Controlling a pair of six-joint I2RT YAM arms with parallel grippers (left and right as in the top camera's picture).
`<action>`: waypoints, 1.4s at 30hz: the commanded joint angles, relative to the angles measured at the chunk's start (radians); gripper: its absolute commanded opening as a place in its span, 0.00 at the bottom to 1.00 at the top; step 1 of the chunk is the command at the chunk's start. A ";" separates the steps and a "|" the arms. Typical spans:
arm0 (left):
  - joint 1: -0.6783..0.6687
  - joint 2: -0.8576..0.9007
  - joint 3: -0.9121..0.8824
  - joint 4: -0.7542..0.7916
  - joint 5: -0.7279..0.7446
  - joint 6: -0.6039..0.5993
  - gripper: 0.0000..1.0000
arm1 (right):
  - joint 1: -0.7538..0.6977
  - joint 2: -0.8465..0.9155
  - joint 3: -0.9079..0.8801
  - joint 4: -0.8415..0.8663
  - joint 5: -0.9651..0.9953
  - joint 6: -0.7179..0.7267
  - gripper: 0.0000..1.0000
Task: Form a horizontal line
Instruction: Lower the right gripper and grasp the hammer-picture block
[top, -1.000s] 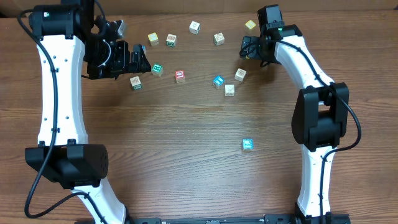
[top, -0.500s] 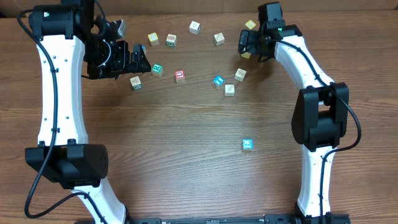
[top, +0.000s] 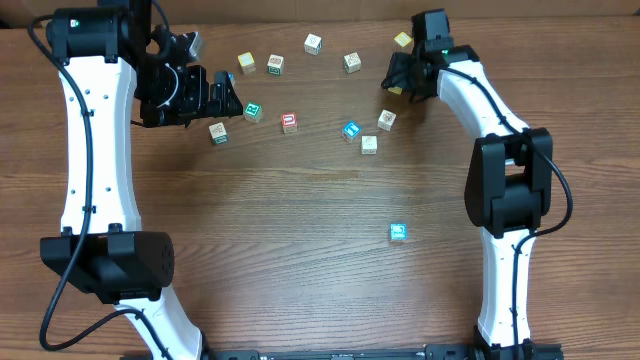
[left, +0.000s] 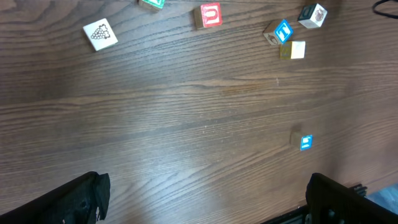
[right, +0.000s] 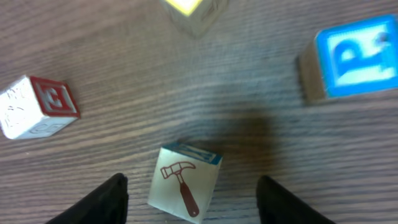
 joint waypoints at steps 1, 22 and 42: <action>-0.008 0.010 0.021 0.003 0.000 -0.002 1.00 | 0.008 0.005 0.004 0.008 -0.057 0.011 0.53; -0.008 0.010 0.021 0.003 0.000 -0.002 1.00 | 0.061 0.055 0.006 0.020 0.109 0.041 0.40; -0.008 0.010 0.021 0.003 0.000 -0.002 0.99 | 0.051 0.043 0.006 0.030 0.109 0.010 0.33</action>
